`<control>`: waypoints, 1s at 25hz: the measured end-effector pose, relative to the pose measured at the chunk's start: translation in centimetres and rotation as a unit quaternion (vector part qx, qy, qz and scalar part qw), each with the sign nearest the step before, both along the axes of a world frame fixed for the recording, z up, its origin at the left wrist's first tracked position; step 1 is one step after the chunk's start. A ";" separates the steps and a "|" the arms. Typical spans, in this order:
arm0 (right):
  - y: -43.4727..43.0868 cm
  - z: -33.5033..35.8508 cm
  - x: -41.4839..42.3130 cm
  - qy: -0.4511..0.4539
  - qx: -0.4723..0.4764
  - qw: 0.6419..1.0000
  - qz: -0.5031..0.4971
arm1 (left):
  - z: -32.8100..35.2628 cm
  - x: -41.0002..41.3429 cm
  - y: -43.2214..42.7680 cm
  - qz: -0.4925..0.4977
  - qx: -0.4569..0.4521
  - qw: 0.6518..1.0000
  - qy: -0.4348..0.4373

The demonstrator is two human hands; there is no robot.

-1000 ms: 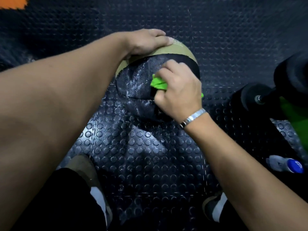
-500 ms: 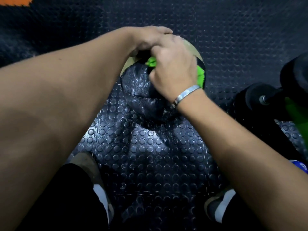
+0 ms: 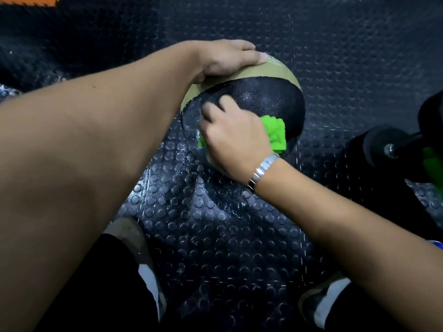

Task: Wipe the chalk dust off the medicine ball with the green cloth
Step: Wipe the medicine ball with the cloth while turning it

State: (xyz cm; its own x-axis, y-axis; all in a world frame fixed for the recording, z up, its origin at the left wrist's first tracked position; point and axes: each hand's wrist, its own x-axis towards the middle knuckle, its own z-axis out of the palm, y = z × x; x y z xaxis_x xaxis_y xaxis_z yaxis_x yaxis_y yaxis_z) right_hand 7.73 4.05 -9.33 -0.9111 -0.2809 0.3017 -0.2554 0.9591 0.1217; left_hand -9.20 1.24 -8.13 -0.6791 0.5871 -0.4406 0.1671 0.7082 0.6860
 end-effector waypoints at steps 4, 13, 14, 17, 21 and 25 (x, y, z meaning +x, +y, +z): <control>3.3 1.8 1.4 -0.015 -0.010 1.000 0.000 | 0.2 0.4 -0.2 -0.005 0.015 1.000 0.010; 4.0 1.8 1.5 -0.039 0.018 0.997 0.064 | 0.3 0.8 1.0 -0.041 -0.018 0.999 0.029; 4.8 2.2 1.1 -0.028 0.024 0.998 0.045 | 0.2 0.6 1.0 -0.043 -0.014 0.999 0.027; 3.5 2.4 -1.9 0.004 -0.013 0.997 -0.081 | -0.1 0.1 0.3 -0.056 0.008 0.998 -0.001; 0.3 0.4 -1.5 0.041 -0.019 0.999 -0.001 | 0.6 0.2 0.5 -0.029 -0.030 0.999 0.000; 3.4 0.8 2.2 -0.028 -0.077 0.995 0.050 | 0.3 -0.3 -0.1 -0.029 -0.027 0.999 -0.010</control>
State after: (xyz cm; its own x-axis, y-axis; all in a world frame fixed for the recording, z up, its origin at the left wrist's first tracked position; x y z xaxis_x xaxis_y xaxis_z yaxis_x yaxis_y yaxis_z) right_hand 9.90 7.50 -8.56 -0.8972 -0.3259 0.2980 -0.3534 0.9345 -0.0421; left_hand -9.49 1.18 -7.81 -0.6360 0.5998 -0.4855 0.1951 0.7337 0.6509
